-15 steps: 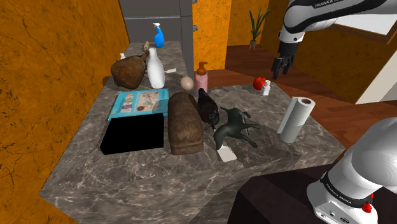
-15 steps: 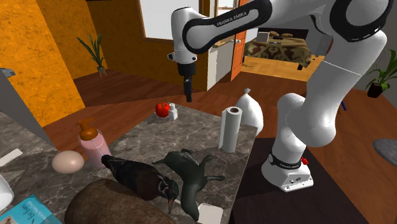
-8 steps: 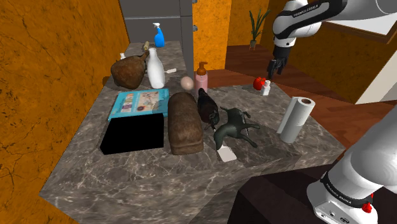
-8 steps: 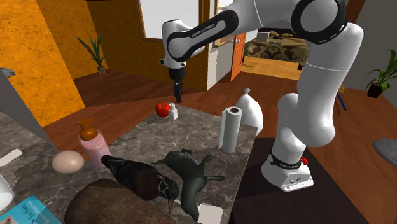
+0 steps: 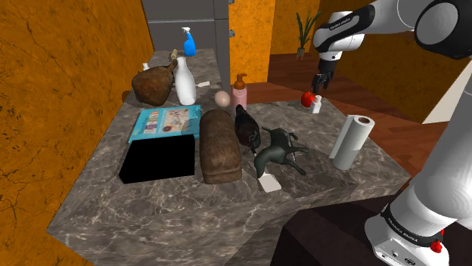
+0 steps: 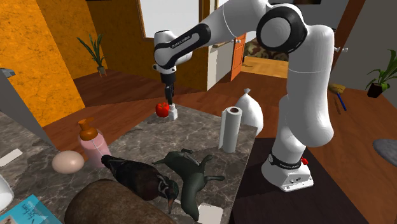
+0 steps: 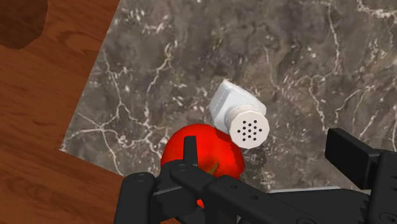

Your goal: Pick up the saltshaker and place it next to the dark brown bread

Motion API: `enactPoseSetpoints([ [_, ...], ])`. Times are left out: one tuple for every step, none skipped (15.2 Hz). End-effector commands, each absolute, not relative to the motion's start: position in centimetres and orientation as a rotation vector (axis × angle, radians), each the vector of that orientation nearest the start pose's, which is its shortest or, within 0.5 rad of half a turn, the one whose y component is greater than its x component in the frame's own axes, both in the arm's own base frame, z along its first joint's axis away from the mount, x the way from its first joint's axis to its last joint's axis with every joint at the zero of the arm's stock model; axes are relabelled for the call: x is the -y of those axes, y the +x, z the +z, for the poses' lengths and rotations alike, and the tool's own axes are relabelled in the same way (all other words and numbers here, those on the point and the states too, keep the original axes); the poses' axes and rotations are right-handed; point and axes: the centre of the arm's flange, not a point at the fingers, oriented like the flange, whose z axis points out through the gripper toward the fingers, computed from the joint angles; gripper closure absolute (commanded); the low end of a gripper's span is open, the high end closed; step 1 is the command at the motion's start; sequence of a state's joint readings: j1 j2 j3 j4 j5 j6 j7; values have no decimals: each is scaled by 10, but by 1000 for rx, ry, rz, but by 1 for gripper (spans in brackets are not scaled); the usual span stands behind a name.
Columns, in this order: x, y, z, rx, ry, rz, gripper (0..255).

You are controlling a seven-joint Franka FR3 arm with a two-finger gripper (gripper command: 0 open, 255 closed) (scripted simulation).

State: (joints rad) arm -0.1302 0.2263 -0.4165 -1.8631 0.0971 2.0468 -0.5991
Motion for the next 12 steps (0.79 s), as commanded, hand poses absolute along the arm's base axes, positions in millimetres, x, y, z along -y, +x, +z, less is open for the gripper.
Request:
enactPoseSetpoints([
  [302,529,395,25,-3134,32,0],
  [302,529,390,25,-3134,32,0],
  [302,529,384,25,-3134,32,0],
  [302,529,379,25,-3134,32,0],
  [302,529,371,25,-3134,32,0],
  [302,529,371,25,-3134,32,0],
  [302,529,371,25,-3134,32,0],
  [302,529,371,25,-3134,32,0],
  [302,529,371,25,-3134,32,0],
  [302,529,371,25,-3134,32,0],
  [302,529,371,25,-3134,32,0],
  [302,529,371,25,-3134,32,0],
])
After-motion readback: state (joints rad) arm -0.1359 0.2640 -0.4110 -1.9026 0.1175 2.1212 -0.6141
